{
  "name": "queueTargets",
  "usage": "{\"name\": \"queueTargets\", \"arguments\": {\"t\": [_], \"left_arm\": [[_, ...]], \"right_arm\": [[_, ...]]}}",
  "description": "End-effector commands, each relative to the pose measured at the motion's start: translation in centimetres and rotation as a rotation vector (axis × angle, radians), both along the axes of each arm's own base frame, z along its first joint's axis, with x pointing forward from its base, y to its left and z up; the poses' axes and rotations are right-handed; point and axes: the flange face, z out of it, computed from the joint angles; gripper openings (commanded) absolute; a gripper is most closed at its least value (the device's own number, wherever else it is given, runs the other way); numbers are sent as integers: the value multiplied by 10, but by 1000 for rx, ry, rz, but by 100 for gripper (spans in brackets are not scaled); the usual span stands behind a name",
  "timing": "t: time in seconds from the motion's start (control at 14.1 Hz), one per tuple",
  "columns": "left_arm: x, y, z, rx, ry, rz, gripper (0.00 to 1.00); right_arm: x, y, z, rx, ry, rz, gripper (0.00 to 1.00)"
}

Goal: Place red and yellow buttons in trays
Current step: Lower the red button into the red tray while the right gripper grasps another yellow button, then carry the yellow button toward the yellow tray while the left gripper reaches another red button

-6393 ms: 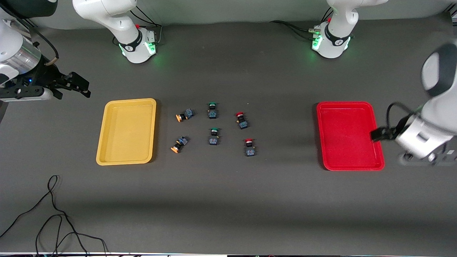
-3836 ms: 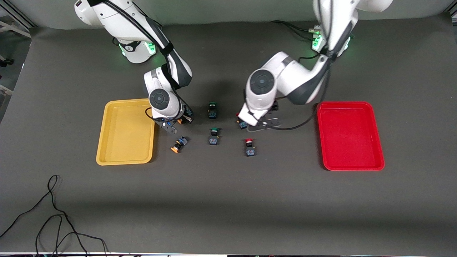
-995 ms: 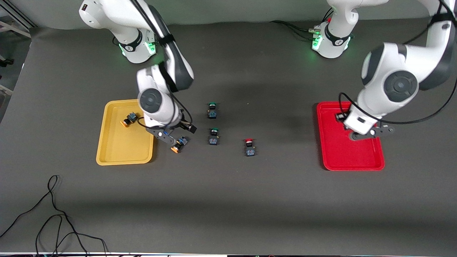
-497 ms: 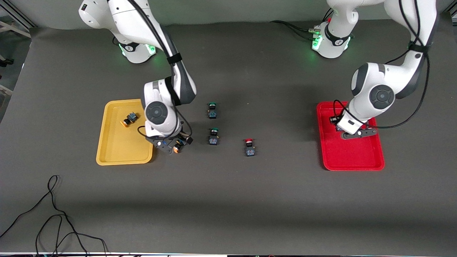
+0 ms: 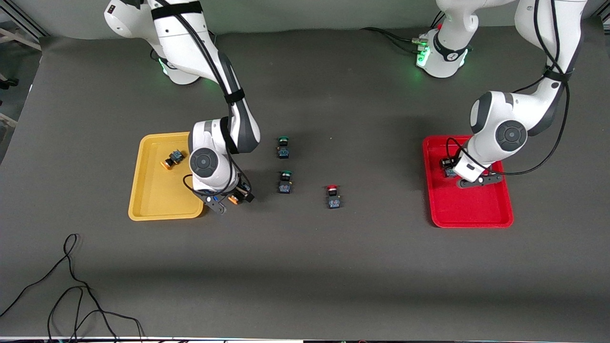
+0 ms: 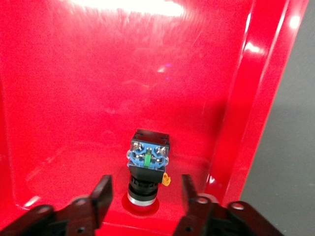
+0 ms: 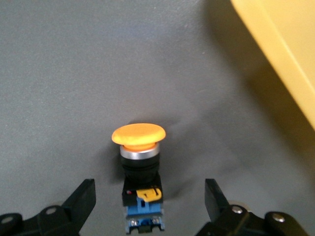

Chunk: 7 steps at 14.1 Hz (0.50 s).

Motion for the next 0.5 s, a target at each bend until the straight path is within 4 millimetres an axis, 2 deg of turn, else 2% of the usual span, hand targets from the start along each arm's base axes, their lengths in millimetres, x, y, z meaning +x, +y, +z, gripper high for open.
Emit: {"name": "queueTargets", "arguments": {"t": [0.0,0.14,0.21,0.28,0.36,0.43], "left_arm": [[12,-1,67,38,28,-17,100],[34,-7,127,54,58,-12,100],[48,-13,160,56,57,-16,100],[64,-22,195,52,35,-22,100],[82,-37,217,43,24,-37,100],[96,-53,236,30,2,-50,100]], "right_arm": [[7,4,0,34,-6,21,70],[7,1,0,41,1,26,21],[10,-5,2,46,4,16,6],[13,-11,6,54,9,21,0],[16,-15,12,63,20,22,0],[21,-24,30,89,29,5,0]]}}
